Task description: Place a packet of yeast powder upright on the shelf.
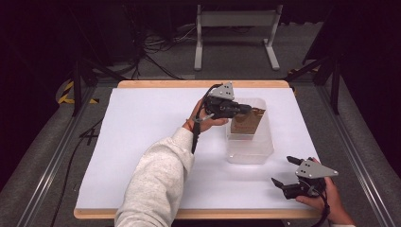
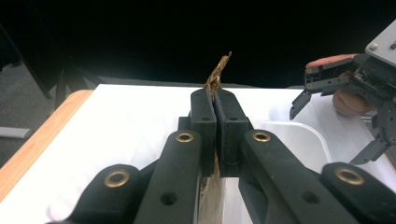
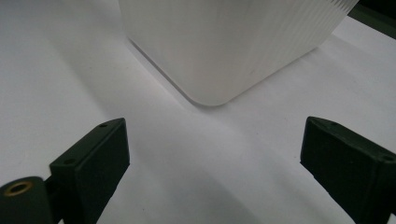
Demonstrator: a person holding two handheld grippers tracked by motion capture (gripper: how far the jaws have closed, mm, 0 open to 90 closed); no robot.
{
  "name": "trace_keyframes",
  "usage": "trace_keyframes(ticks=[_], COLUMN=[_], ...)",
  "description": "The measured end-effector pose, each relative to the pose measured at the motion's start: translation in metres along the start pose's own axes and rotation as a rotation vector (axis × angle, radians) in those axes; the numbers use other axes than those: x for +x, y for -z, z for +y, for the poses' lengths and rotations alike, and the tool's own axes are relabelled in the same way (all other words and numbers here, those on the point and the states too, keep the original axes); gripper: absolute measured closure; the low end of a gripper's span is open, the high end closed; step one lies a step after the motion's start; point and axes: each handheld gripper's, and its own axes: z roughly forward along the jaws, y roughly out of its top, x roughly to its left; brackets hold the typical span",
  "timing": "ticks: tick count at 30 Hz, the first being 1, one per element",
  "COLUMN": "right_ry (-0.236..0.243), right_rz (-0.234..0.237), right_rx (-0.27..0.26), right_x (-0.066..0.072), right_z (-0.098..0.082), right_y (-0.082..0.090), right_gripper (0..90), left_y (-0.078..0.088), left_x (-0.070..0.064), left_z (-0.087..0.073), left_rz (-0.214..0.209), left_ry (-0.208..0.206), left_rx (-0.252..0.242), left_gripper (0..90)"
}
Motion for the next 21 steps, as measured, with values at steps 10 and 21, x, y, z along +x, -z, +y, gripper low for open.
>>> trace_keyframes(ticks=[10,21], right_ry=[0.003,0.006], right_rz=[0.001,0.005], right_rx=[-0.002,-0.004], right_x=[0.001,0.001], right_z=[0.001,0.002], right_y=[0.000,-0.002], right_gripper=[8.7,8.7], left_y=[0.005,0.008], left_x=[-0.001,-0.003], left_z=[-0.012,-0.013], left_rz=[0.012,0.069], left_ry=[0.030,0.048], left_rx=[-0.004,-0.015], left_gripper=[88.0,86.2])
